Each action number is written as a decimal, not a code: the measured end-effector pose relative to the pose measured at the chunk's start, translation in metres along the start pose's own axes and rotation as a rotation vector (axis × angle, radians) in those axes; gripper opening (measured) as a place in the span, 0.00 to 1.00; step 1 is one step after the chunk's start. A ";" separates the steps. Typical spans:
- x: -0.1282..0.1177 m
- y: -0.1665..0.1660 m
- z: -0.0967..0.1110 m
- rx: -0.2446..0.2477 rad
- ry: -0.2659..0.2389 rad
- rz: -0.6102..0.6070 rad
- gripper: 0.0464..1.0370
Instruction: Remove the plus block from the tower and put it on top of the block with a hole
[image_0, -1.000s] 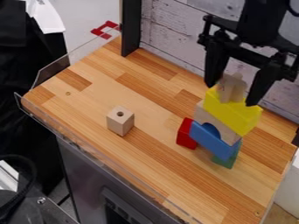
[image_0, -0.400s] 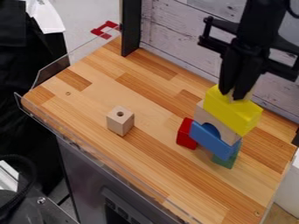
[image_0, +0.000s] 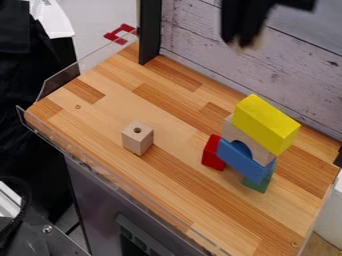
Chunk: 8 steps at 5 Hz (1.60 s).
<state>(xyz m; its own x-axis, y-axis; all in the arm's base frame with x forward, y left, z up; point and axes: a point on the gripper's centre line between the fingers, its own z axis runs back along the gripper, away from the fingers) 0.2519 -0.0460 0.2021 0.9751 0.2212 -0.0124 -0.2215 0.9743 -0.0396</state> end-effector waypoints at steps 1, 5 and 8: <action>-0.004 0.030 -0.003 0.005 0.022 0.059 0.05; -0.047 0.107 -0.098 0.016 0.277 0.271 0.05; -0.031 0.092 -0.143 -0.099 0.355 0.212 0.05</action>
<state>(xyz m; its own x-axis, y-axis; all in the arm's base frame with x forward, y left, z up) 0.2008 0.0307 0.0556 0.8502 0.3711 -0.3735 -0.4329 0.8964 -0.0948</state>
